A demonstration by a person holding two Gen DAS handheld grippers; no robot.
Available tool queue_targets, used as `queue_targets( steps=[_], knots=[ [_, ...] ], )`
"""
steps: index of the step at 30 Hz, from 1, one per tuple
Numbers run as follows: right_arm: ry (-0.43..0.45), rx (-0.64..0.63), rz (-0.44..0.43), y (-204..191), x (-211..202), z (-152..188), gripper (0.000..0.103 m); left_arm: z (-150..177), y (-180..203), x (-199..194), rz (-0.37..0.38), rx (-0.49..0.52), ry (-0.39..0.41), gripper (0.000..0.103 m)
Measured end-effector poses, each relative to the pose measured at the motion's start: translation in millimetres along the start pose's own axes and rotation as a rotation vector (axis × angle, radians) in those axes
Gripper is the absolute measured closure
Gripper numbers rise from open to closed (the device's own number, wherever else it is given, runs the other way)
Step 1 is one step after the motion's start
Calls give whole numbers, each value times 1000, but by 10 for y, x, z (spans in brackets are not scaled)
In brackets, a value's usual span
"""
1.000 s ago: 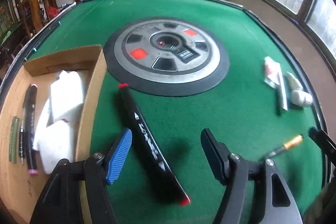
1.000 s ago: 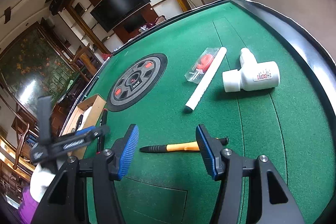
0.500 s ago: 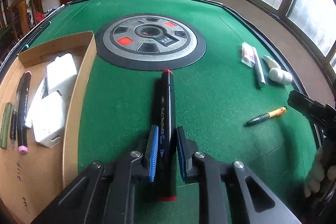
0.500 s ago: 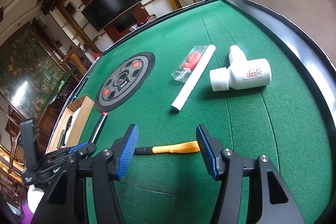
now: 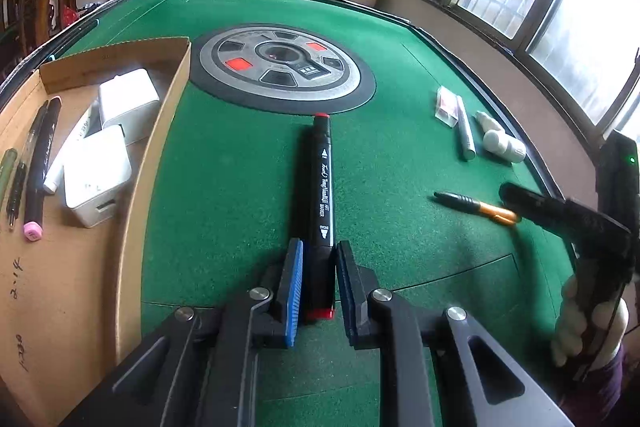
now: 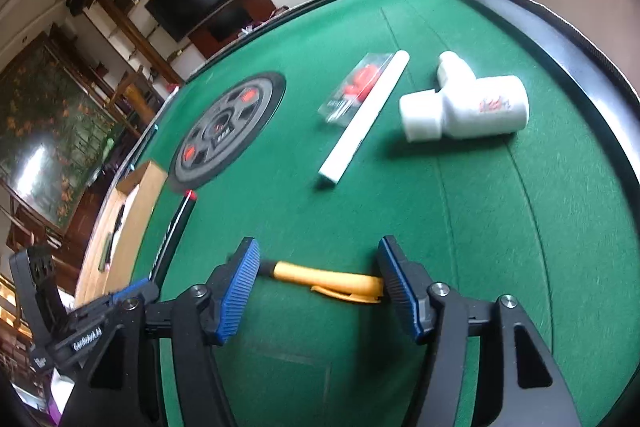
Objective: Organize rigid objects
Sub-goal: 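Carry the black marker toward the tray with left while right grasps the orange-and-black pen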
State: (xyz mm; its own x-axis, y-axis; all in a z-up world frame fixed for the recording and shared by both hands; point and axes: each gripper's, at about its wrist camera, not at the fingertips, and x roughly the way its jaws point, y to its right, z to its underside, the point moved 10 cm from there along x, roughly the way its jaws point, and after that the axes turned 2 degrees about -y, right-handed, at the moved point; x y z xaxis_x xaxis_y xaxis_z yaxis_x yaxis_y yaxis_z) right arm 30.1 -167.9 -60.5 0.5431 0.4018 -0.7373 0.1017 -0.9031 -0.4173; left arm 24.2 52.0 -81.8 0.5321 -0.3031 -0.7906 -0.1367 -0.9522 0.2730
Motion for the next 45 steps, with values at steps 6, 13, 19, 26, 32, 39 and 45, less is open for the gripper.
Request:
queue_targets(
  steps=[6,13,19,26,32,39,45],
  knots=[
    [-114,-268,178,-311,108,253,41,-21,29,19,-35,35,-9,85],
    [-191,-398,271,-528,350,229,91,-273,183,270,-116,143,-10,87],
    [-189,-298,162,-558,316,269,95,-242,203,56,101,58,27,89],
    [-138,-174,-52,-731,73,260,95,-212,15,-520,233,-45,130,89],
    [-144,-201,-151,-1239,11,220,95,-204,-641,-903,136,-143,161,89],
    [-208,-271,-262,-2042,182,301,95,-153,-1723,-1083,-77,-268,158,88],
    [-290,-305,-305,-2635,493,470,95,28,-2284,-977,-181,-349,96,88]
  ],
)
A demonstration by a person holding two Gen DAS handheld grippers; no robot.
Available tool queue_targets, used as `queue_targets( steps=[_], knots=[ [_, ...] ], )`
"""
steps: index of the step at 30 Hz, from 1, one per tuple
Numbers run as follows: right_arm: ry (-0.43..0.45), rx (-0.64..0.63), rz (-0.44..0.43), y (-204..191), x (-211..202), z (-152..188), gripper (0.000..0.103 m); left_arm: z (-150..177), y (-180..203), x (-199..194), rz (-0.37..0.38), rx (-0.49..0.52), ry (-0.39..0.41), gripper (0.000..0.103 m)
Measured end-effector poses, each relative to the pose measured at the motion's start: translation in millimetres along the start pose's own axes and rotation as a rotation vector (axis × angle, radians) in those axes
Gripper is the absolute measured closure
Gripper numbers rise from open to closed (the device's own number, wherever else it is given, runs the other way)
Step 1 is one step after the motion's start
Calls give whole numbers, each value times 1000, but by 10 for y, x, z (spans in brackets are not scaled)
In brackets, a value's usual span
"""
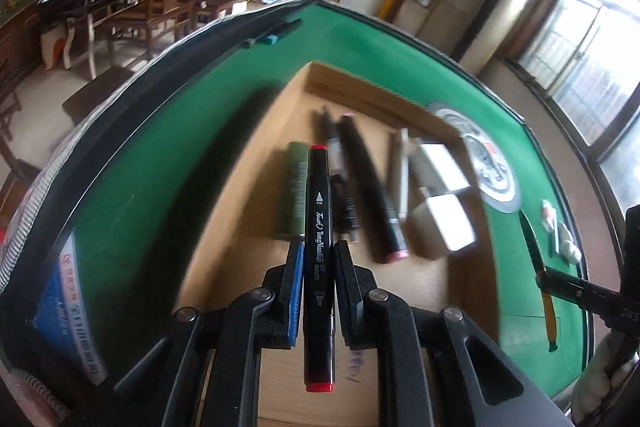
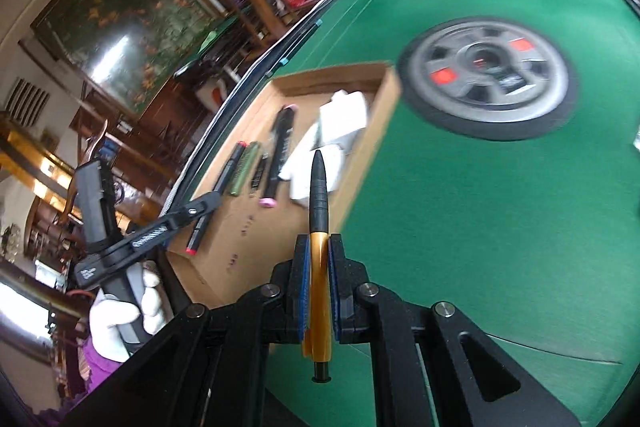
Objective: Organize rigid objects
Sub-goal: 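Carry the black marker toward the tray with left while right grasps the orange-and-black pen, then release the black marker into the tray with left while right drops the pen there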
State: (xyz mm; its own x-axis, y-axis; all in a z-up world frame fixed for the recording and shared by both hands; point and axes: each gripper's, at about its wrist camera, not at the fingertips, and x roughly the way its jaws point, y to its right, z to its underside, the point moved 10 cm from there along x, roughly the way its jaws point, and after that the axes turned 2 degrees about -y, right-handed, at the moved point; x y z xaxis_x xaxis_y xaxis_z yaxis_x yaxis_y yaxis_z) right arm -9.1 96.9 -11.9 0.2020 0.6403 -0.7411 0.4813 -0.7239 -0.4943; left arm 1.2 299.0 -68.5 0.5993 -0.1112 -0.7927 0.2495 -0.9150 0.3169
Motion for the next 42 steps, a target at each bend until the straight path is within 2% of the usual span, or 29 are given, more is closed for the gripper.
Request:
queue_targets(
  steps=[6,9,14,17,23,26,27,29,32,34,39,42],
  knots=[
    [-79,-5,-26,-349,457,-45,95,42,-117,147,-50,13,-35,87],
    [-100,-7,-7,-434,631,-69,95,64,-90,162,-49,22,-14,83],
    [-101,-38,56,-541,824,-274,95,90,-59,142,-41,46,26,70],
    [-95,-29,87,-530,933,-444,95,97,-43,123,-16,37,38,67],
    [-99,99,103,-343,1284,-745,95,81,-22,117,46,6,45,67],
    [-96,121,129,-274,1398,-785,93,85,-11,112,60,2,48,67],
    [-87,129,143,-239,1396,-776,89,85,-9,111,62,1,48,67],
    [-69,134,126,-232,1347,-770,87,82,5,115,64,1,48,66],
    [-4,105,114,-230,1091,-791,79,90,11,113,69,3,50,66],
    [56,68,126,-198,800,-762,64,95,12,110,73,2,53,66],
    [173,2,231,145,74,-513,46,115,31,96,93,4,56,63],
    [208,49,305,613,-336,-281,44,124,57,79,128,11,54,59]
  ],
)
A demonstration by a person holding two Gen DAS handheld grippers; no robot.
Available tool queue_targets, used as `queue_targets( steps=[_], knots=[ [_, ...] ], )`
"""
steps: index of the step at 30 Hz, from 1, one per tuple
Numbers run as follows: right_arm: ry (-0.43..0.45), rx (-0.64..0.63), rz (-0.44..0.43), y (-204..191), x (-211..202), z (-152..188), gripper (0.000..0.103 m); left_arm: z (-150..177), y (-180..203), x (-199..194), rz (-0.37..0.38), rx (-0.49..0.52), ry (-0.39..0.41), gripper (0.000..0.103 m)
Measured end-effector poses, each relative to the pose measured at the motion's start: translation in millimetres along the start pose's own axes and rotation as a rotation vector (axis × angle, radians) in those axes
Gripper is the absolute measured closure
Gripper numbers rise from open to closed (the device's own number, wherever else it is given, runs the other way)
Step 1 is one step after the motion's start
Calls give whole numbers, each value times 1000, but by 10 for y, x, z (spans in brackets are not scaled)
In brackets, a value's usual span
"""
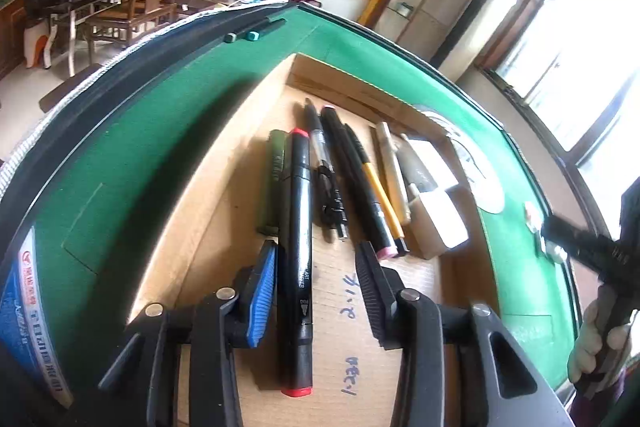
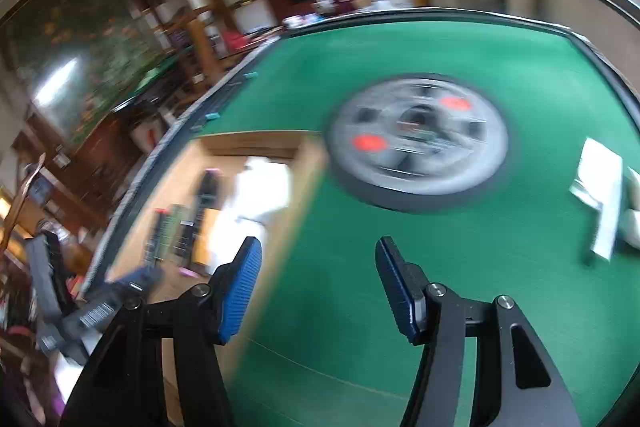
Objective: Organize rigid objects
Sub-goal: 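Release the black marker into the tray with left while right drops the pen there, then grasp the small white dropper bottle with right while left grasps the larger white bottle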
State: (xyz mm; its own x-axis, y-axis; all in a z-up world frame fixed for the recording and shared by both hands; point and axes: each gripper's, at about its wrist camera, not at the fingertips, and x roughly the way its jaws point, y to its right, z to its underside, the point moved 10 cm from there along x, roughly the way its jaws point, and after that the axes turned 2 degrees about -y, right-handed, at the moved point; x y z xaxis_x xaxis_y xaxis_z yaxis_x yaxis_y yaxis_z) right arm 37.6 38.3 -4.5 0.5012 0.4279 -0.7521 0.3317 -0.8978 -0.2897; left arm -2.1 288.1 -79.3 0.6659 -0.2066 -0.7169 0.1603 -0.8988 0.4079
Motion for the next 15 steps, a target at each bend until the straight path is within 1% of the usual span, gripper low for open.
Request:
queue_targets(
  steps=[2,4,5,6,7,8,9,11,13,15],
  knots=[
    [9,69,36,464,-174,72,44,4,22,-15,17,4,2,56],
    [40,147,81,959,-391,122,44,2,43,-66,12,12,20,54],
    [61,184,117,1226,-510,145,44,4,64,-121,5,18,36,53],
    [79,218,144,1439,-634,159,44,4,111,-199,14,21,55,53],
    [102,259,167,1692,-769,171,44,6,160,-272,26,23,70,50],
    [120,286,182,1871,-855,170,44,10,232,-383,31,30,91,45],
    [142,313,206,2073,-966,162,44,9,282,-467,28,38,107,43],
    [177,348,252,2394,-1119,120,44,10,453,-653,31,69,147,35],
    [201,388,291,2713,-1195,63,44,25,599,-760,33,103,166,31],
    [201,418,327,2969,-1166,30,44,82,786,-832,48,130,165,30]
  ],
)
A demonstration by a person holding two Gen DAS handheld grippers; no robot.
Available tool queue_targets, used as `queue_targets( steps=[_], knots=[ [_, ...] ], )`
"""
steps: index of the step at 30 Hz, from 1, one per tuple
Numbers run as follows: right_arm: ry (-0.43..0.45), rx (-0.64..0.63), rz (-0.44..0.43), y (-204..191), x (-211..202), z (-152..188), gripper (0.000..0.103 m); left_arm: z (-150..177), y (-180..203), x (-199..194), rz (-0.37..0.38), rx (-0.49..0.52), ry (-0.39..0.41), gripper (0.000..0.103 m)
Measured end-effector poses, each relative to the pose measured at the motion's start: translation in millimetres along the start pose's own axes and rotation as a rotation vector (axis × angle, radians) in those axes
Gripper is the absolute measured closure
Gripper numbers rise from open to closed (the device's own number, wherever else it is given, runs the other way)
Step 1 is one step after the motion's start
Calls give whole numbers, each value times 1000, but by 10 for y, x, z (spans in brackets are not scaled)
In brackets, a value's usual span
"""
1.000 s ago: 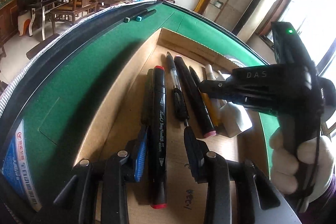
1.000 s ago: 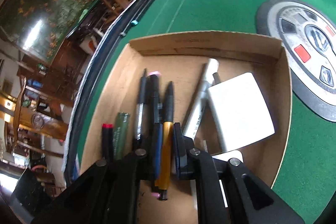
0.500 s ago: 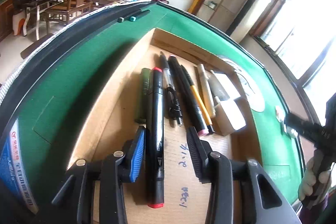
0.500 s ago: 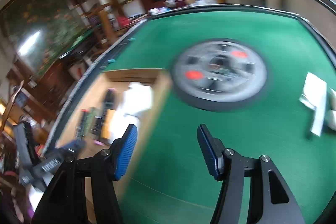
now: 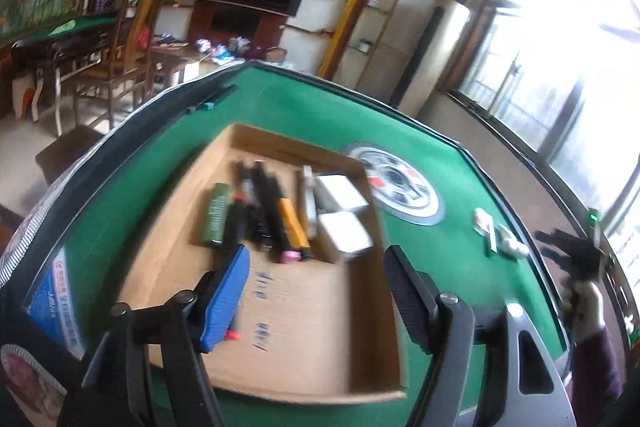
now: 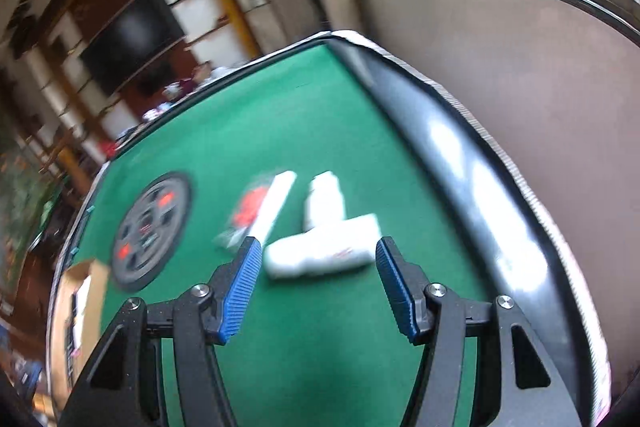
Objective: Organize rigid objects
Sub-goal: 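Grasp the small white dropper bottle with right while left grasps the larger white bottle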
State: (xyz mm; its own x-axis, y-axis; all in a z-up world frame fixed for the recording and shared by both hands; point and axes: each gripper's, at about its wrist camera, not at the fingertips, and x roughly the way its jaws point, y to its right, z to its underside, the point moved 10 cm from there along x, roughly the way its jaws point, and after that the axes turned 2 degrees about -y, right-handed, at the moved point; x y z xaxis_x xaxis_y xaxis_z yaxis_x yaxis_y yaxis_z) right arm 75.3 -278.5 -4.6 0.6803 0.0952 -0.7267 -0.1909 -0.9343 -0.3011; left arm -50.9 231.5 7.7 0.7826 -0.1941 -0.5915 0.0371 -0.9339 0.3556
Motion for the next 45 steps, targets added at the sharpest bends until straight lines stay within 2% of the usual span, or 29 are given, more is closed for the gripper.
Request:
queue_targets(
  steps=[4,9,11,12,13,14,17,23,26,29,31,34,35,38,41,45],
  knots=[
    [-31,10,15,94,291,-114,44,82,337,-13,34,48,-28,30],
    [-150,-89,46,-106,771,-193,45,155,669,27,63,86,-55,30],
    [-168,-123,81,-152,847,-168,53,190,773,39,66,105,-62,30],
    [-185,-142,101,-169,904,-153,71,211,822,48,67,116,-68,30],
    [-202,-148,102,-178,924,-118,77,223,848,55,68,122,-72,30],
    [-210,-145,95,-189,938,-114,77,246,882,78,70,129,-80,30],
    [-204,-139,66,-218,859,-82,78,278,950,117,81,132,-94,30],
    [-136,-109,-112,-345,251,-45,78,323,1240,239,122,186,-128,30],
    [-114,-107,-173,-408,5,52,78,366,1461,365,153,215,-161,30],
    [-85,-76,-196,-290,-108,115,78,444,1694,502,183,242,-199,30],
    [-51,-52,-163,-136,-89,66,77,496,1869,590,190,272,-218,30],
    [-46,13,-134,81,56,49,77,539,2255,726,210,377,-224,30],
    [-53,41,-130,164,114,53,77,543,2443,801,216,441,-224,30],
    [-56,81,-149,305,176,87,77,574,2904,1036,254,580,-228,30],
    [-56,117,-165,415,192,148,77,607,3318,1354,254,716,-235,30],
    [-47,178,-175,525,186,148,77,719,3800,1877,283,830,-312,30]
  ],
)
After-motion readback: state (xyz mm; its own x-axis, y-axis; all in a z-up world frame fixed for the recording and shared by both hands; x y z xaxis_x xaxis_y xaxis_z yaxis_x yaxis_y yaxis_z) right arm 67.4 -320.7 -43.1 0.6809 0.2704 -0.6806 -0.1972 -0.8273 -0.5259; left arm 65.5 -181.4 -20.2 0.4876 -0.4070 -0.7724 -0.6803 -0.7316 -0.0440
